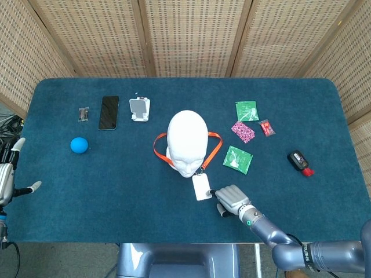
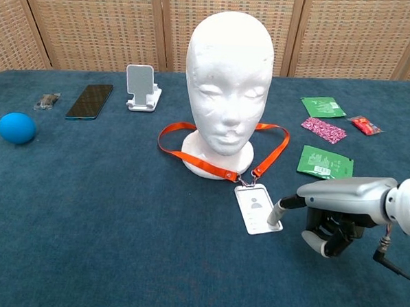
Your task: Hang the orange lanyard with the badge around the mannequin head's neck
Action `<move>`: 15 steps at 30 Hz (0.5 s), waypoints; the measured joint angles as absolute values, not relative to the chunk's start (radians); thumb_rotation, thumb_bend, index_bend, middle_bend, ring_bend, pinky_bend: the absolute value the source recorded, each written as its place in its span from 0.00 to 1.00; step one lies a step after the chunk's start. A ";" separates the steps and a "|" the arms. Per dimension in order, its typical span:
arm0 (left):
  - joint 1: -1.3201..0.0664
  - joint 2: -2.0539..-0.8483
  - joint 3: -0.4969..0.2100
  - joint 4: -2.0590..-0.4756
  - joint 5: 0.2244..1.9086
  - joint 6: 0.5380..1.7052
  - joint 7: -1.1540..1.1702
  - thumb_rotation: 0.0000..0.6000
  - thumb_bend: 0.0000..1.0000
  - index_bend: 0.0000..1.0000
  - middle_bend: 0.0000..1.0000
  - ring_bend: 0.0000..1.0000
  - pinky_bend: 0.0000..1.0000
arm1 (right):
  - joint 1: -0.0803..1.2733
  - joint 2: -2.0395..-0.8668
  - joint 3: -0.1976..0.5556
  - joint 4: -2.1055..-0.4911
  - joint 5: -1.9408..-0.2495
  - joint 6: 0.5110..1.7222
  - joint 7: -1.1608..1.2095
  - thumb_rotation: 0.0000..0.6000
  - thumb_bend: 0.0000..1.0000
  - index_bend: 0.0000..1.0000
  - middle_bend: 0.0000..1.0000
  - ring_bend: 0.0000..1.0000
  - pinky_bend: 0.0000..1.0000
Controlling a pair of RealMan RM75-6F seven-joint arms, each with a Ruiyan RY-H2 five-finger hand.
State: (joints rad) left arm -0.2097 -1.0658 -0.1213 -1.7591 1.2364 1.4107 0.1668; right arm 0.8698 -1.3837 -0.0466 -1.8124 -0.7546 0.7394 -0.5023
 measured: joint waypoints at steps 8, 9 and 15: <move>-0.208 -1.065 -0.125 -1.761 1.239 1.406 0.166 1.00 0.00 0.00 0.00 0.00 0.00 | 0.895 -1.362 -0.082 -1.885 -0.764 0.728 -0.523 1.00 0.84 0.30 0.88 0.84 1.00; -0.208 -1.065 -0.125 -1.761 1.239 1.406 0.166 1.00 0.00 0.00 0.00 0.00 0.00 | 0.899 -1.359 -0.087 -1.897 -0.767 0.725 -0.526 1.00 0.84 0.30 0.88 0.84 1.00; -0.206 -1.065 -0.126 -1.762 1.240 1.402 0.168 1.00 0.00 0.00 0.00 0.00 0.00 | 0.927 -1.346 -0.128 -1.961 -0.790 0.716 -0.549 1.00 0.84 0.30 0.88 0.84 1.00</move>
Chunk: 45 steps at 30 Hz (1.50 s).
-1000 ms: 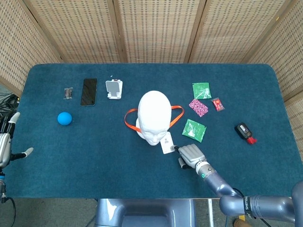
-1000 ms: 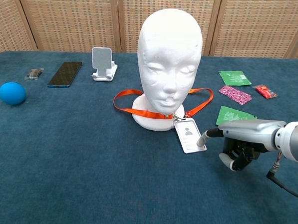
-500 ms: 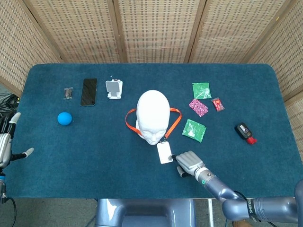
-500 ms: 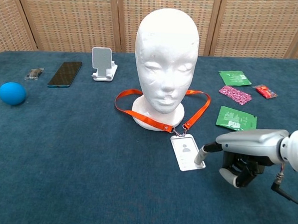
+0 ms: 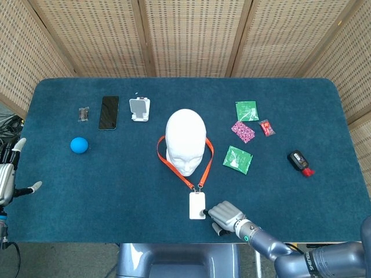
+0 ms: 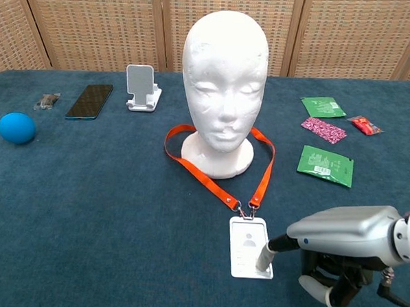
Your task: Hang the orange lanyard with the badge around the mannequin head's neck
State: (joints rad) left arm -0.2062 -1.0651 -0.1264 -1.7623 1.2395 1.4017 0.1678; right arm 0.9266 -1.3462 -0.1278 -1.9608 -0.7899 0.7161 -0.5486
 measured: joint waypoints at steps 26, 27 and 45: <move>-0.201 -1.074 -0.129 -1.766 1.244 1.401 0.187 1.00 0.00 0.00 0.00 0.00 0.00 | 0.878 -1.265 -0.153 -2.018 -1.162 0.788 -0.417 1.00 0.84 0.33 0.88 0.84 1.00; -0.200 -1.074 -0.129 -1.766 1.245 1.402 0.187 1.00 0.00 0.00 0.00 0.00 0.00 | 0.868 -1.255 -0.151 -2.013 -1.194 0.801 -0.401 1.00 0.84 0.33 0.88 0.84 1.00; -0.105 -1.133 -0.062 -1.676 1.403 1.547 0.110 1.00 0.00 0.00 0.00 0.00 0.00 | 0.393 -1.187 -0.132 -1.511 -1.524 1.514 -0.038 1.00 0.00 0.01 0.05 0.01 0.02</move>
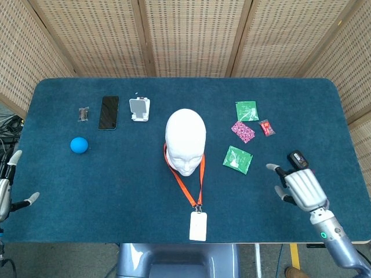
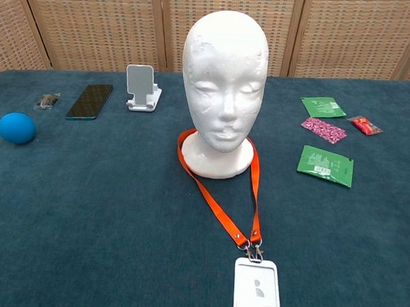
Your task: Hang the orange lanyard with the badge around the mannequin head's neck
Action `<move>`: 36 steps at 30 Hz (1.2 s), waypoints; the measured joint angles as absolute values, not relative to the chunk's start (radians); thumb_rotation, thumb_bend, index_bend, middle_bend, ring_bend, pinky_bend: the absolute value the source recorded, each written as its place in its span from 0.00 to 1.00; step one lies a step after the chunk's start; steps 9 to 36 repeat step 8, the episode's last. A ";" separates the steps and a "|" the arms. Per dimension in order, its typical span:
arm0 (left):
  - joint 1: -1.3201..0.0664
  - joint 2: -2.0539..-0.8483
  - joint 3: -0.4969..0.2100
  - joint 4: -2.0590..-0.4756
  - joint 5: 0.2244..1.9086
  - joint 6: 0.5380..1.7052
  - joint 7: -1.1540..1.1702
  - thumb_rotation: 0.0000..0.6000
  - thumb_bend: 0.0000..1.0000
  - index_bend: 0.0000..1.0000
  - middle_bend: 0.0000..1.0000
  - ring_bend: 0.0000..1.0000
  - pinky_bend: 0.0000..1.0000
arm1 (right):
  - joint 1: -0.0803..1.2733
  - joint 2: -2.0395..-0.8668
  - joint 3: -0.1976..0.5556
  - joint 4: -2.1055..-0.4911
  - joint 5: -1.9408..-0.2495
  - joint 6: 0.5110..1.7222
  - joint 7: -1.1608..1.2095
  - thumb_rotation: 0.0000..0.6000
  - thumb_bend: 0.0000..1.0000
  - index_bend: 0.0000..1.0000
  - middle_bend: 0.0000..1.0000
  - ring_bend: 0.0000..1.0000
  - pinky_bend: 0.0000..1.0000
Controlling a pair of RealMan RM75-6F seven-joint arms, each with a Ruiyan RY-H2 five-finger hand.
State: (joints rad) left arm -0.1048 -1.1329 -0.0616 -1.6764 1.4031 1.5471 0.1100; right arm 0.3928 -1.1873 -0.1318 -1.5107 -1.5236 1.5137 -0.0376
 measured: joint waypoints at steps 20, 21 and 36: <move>-0.076 -1.132 -0.045 -1.653 1.424 1.560 0.086 1.00 0.00 0.00 0.00 0.00 0.00 | 0.236 -1.193 -0.083 -1.535 -1.513 1.658 -0.061 1.00 0.00 0.00 0.00 0.00 0.00; -0.076 -1.132 -0.045 -1.653 1.424 1.560 0.086 1.00 0.00 0.00 0.00 0.00 0.00 | 0.236 -1.193 -0.083 -1.535 -1.513 1.658 -0.061 1.00 0.00 0.00 0.00 0.00 0.00; -0.076 -1.132 -0.045 -1.653 1.424 1.560 0.086 1.00 0.00 0.00 0.00 0.00 0.00 | 0.236 -1.193 -0.083 -1.535 -1.513 1.658 -0.061 1.00 0.00 0.00 0.00 0.00 0.00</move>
